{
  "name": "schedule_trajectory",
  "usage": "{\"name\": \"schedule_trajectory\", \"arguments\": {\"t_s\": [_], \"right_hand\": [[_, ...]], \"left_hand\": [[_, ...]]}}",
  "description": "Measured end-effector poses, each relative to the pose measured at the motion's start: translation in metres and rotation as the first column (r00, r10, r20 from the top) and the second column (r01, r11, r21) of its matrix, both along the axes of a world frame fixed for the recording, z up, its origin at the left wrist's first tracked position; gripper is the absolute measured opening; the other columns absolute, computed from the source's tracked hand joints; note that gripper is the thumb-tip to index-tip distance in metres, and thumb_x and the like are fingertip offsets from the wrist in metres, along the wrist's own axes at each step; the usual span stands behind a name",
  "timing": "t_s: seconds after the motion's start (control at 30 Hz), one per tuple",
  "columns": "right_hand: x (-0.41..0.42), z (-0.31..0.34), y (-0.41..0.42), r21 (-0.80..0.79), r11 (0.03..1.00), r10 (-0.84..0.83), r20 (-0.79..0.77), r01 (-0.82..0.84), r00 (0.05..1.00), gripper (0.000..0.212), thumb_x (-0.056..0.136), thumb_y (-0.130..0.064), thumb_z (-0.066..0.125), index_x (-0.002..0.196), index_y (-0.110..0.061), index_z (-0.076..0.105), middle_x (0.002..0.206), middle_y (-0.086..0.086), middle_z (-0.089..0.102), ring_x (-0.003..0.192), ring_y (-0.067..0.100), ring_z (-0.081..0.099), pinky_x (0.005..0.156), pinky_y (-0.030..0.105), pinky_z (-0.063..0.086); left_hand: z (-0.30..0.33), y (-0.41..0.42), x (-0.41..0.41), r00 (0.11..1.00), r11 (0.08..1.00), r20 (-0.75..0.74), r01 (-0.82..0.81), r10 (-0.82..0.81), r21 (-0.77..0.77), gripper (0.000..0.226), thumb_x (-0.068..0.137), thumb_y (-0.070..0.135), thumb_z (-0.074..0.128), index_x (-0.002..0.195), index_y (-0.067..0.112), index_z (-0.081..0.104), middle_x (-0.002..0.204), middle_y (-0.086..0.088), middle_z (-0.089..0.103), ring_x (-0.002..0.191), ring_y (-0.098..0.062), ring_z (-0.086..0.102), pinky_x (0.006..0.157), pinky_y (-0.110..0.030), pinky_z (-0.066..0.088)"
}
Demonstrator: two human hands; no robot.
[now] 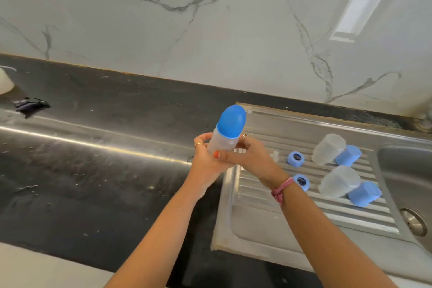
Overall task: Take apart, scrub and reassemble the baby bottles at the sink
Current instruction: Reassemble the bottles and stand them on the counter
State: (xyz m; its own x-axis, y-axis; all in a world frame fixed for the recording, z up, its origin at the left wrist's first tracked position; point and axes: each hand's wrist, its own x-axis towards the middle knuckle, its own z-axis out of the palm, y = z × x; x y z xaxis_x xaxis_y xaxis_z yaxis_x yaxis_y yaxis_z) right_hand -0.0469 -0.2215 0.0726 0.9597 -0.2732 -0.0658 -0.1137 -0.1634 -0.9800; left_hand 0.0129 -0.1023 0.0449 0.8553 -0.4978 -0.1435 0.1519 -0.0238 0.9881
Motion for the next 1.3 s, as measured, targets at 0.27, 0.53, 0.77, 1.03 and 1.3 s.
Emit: {"name": "schedule_trajectory", "arguments": {"t_s": [0.27, 0.53, 0.77, 1.03, 1.3], "right_hand": [[0.084, -0.019, -0.01, -0.086, 0.963, -0.255, 0.025, 0.256, 0.967, 0.046, 0.075, -0.031, 0.082, 0.115, -0.02, 0.061, 0.099, -0.009, 0.07, 0.09, 0.006, 0.067, 0.075, 0.013, 0.053], [0.146, -0.06, -0.031, -0.299, 0.904, -0.331, -0.04, 0.304, 0.943, 0.055, 0.076, -0.029, 0.081, 0.122, -0.014, 0.055, 0.105, -0.002, 0.063, 0.094, 0.012, 0.062, 0.082, 0.019, 0.05], [0.157, -0.081, -0.03, -0.349, 0.885, -0.342, -0.034, 0.31, 0.939, 0.052, 0.076, -0.033, 0.08, 0.118, -0.017, 0.054, 0.104, -0.002, 0.062, 0.094, 0.013, 0.061, 0.079, 0.016, 0.047], [0.144, -0.08, -0.027, -0.323, 0.901, -0.346, -0.133, 0.29, 0.929, 0.064, 0.077, -0.031, 0.08, 0.13, -0.015, 0.048, 0.124, 0.004, 0.058, 0.112, 0.018, 0.059, 0.1, 0.032, 0.05], [0.061, -0.041, -0.016, -0.396, 0.859, -0.405, -0.139, 0.325, 0.904, 0.055, 0.086, -0.03, 0.07, 0.135, -0.02, 0.046, 0.128, 0.001, 0.054, 0.109, 0.014, 0.054, 0.087, 0.02, 0.044]], "left_hand": [[-0.015, 0.034, 0.053, 0.996, 0.98, -0.059, -0.056, 0.069, 0.19, 0.047, 0.083, 0.021, 0.075, 0.12, 0.027, 0.045, 0.114, 0.006, 0.056, 0.095, -0.011, 0.062, 0.074, -0.023, 0.055], [-0.03, 0.033, 0.073, 0.995, 0.983, -0.081, -0.037, 0.053, 0.18, 0.022, 0.088, 0.016, 0.066, 0.102, 0.028, 0.056, 0.102, 0.009, 0.061, 0.094, -0.009, 0.062, 0.067, -0.017, 0.054], [-0.041, 0.019, 0.075, 0.994, 0.976, -0.109, 0.018, 0.006, 0.218, 0.021, 0.088, 0.016, 0.065, 0.102, 0.03, 0.058, 0.104, 0.008, 0.062, 0.094, -0.01, 0.063, 0.066, -0.014, 0.053], [-0.041, 0.009, 0.066, 0.994, 0.968, -0.105, 0.053, -0.027, 0.244, 0.02, 0.089, 0.017, 0.064, 0.102, 0.031, 0.057, 0.102, 0.01, 0.062, 0.092, -0.009, 0.064, 0.059, -0.01, 0.049], [-0.027, 0.0, 0.029, 0.986, 0.953, 0.008, 0.157, -0.164, 0.259, 0.016, 0.09, 0.022, 0.064, 0.099, 0.034, 0.059, 0.099, 0.015, 0.064, 0.089, -0.004, 0.063, 0.077, -0.021, 0.053]]}}
